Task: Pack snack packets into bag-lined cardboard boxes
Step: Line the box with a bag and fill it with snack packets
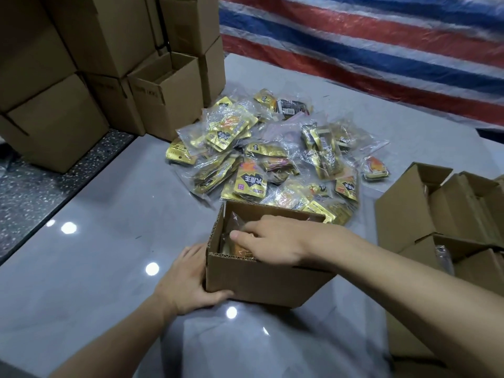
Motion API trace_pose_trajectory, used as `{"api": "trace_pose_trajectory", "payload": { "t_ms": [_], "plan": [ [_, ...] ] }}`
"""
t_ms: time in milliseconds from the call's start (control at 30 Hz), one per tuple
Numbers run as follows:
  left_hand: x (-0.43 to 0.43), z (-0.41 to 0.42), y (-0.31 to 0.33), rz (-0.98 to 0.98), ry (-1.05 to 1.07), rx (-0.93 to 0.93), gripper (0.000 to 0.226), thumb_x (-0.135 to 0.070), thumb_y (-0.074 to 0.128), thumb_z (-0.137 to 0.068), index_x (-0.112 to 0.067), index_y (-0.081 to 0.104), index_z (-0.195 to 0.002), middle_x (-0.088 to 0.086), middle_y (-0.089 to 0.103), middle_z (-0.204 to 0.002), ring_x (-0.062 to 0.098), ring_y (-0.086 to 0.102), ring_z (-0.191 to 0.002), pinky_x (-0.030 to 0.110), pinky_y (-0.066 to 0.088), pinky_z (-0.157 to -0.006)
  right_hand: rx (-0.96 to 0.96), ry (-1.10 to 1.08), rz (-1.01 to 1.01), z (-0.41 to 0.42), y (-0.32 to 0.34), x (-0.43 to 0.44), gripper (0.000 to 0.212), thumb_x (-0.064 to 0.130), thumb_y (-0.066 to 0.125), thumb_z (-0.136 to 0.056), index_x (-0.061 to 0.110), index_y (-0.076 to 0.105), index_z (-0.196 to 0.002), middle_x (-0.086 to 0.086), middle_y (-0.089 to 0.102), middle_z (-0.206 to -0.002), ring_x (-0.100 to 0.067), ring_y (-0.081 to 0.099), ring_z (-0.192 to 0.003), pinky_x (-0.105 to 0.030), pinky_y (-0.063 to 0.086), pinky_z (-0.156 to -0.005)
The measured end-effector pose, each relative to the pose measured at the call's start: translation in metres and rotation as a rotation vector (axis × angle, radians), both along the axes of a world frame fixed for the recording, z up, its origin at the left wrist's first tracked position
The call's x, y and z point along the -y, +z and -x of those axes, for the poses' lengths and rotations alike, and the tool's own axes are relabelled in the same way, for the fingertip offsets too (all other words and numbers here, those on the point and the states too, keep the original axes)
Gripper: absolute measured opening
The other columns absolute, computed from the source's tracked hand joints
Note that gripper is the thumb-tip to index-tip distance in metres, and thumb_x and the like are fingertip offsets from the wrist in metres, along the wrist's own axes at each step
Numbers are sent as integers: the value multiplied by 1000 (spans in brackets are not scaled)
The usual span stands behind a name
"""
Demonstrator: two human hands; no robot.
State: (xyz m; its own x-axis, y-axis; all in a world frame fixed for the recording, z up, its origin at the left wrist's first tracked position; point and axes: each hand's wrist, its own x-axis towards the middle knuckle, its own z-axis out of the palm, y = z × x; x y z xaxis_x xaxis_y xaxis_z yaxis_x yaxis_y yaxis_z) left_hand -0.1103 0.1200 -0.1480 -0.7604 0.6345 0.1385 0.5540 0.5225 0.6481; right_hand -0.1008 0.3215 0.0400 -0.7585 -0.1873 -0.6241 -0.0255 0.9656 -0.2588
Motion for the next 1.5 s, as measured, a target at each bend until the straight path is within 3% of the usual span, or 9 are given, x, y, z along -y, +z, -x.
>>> {"api": "trace_pose_trajectory", "payload": {
  "t_ms": [333, 533, 633, 733, 833, 1033, 1200, 1367, 1500],
  "plan": [
    [0, 1, 1, 26, -15, -34, 73, -74, 64, -69, -22, 67, -119, -5, 64, -115, 16, 55, -107, 26, 37, -95, 278, -178, 154, -5, -11, -10, 70, 69, 16, -99, 30, 40, -152, -3, 20, -160, -23, 20, -150, -44, 7, -124],
    [0, 0, 1, 14, -4, -65, 61, -71, 70, -65, -27, 69, -107, -6, 66, -108, 16, 56, -101, 36, 48, -85, -547, 35, 216, -37, 7, -48, 21, 28, 63, -92, 18, 69, -109, -2, 65, -110, -20, 58, -105, -42, 49, -92],
    [-2, -1, 0, -14, 12, -90, 62, -68, 70, -63, -27, 66, -110, -1, 67, -111, 15, 52, -104, 36, 46, -85, -820, -56, 65, -40, 3, -68, 51, 10, 71, -77, 17, 61, -127, -6, 56, -122, -24, 51, -116, -40, 45, -98],
    [-1, -1, 1, -24, 12, -68, 61, -67, 70, -64, -29, 64, -112, -1, 65, -115, 17, 53, -108, 38, 46, -89, -518, -243, 14, -33, -3, -78, 50, 18, 68, -85, 22, 56, -134, -6, 61, -128, -26, 56, -118, -39, 47, -98],
    [-1, -1, 2, -8, 14, -72, 56, -65, 67, -67, -29, 63, -111, -12, 59, -110, 12, 49, -106, 34, 42, -89, -268, -343, 95, -27, -8, -86, 3, 21, 67, -90, 23, 66, -90, -2, 71, -92, -21, 66, -88, -32, 51, -74],
    [-1, -4, 7, 7, -3, 3, 36, -58, 61, -72, -32, 69, -96, -18, 61, -105, 12, 54, -101, 36, 44, -85, -283, -453, 159, -52, -7, -88, 44, 21, 66, -94, 26, 57, -51, 15, 51, -41, 2, 49, -41, -11, 32, -39],
    [-17, -7, 31, 91, 23, 130, 61, -73, 52, -71, -32, 69, -114, -14, 58, -119, 21, 53, -112, 38, 41, -96, -365, -569, 211, -89, 20, -84, 25, 26, 61, -96, 21, 68, -72, -4, 68, -65, -9, 56, -53, -22, 39, -47],
    [-59, -27, 106, -124, 79, 370, 86, -80, 63, -60, -37, 45, -133, -19, 54, -122, 3, 50, -111, 29, 40, -93, -418, -819, 265, -130, 66, -101, 24, 25, 61, -90, 14, 60, -68, 13, 58, -53, -28, 72, -74, -33, 47, -64],
    [-101, -59, 180, -278, 45, 673, 108, -92, 66, -41, -41, 42, -132, -21, 53, -125, 3, 56, -111, 35, 49, -90, -471, -971, 314, -177, 109, -127, 28, 25, 62, -81, -2, 66, -87, -5, 63, -76, -46, 68, -85, -48, 58, -80]
  ]
}}
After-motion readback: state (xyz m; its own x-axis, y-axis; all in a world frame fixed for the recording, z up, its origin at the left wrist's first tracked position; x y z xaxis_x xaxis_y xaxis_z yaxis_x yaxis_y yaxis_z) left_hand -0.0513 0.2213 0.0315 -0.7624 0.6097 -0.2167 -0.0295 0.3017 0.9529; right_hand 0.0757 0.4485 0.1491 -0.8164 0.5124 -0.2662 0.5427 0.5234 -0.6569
